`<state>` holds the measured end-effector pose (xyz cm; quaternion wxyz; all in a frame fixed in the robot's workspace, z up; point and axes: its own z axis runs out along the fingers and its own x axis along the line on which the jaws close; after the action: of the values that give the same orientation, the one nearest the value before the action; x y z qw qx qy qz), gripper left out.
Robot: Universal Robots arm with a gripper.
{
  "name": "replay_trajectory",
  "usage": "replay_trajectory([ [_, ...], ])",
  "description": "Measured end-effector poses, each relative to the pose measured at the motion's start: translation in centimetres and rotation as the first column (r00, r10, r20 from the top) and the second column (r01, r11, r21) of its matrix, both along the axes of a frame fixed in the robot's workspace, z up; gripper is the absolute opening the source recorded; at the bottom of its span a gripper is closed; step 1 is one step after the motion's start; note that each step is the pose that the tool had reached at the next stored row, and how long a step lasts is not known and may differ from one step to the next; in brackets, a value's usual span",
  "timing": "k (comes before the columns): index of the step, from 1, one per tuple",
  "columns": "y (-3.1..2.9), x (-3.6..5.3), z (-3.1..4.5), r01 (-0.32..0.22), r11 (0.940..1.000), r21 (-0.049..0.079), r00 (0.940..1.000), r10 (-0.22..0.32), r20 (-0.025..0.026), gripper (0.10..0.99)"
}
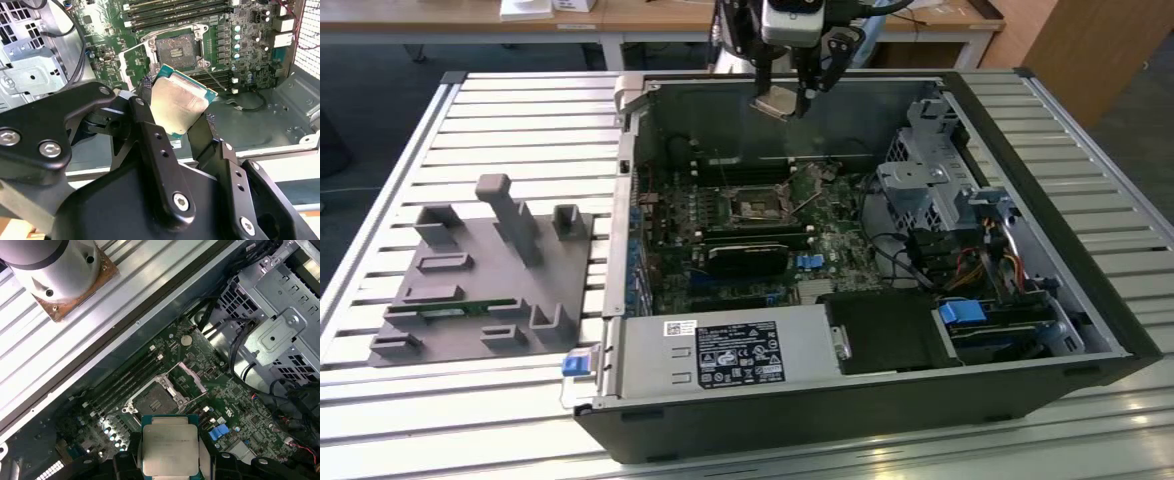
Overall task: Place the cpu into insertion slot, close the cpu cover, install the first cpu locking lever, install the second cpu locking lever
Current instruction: 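Place the cpu into insertion slot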
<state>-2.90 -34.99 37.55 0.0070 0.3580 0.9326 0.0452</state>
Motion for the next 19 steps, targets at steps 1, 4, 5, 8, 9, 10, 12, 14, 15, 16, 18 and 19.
replay_trajectory([
  [1,0.0,0.0,0.0,0.004,1.0,0.0,1.0,-0.004,0.0,0.537],
  [4,0.0,0.0,0.0,0.015,0.9999,0.0,0.9999,-0.015,0.0,0.537],
  [5,0.0,0.0,0.0,0.019,0.9998,0.0,0.9998,-0.019,0.0,0.537],
  [8,0.0,0.0,0.0,0.03,0.9995,0.0,0.9995,-0.03,0.0,0.537],
  [9,0.0,0.0,0.0,0.034,0.9994,0.0,0.9994,-0.034,0.0,0.537],
  [10,0.0,0.0,0.0,0.038,0.9993,0.0,0.9993,-0.038,0.0,0.537],
  [12,0.0,0.0,0.0,0.046,0.9989,0.0,0.9989,-0.046,0.0,0.537],
  [14,0.0,0.0,0.0,0.054,0.9986,0.0,0.9986,-0.054,0.0,0.537],
  [15,0.0,0.0,0.0,0.057,0.9984,0.0,0.9984,-0.057,0.0,0.537],
  [16,0.0,0.0,0.0,0.061,0.9981,0.0,0.9981,-0.061,0.0,0.537],
  [18,0.0,0.0,0.0,0.08,0.9968,0.0,0.9968,-0.08,0.0,0.537],
  [19,0.0,0.0,0.0,0.084,0.9965,0.0,0.9965,-0.084,0.0,0.537],
])
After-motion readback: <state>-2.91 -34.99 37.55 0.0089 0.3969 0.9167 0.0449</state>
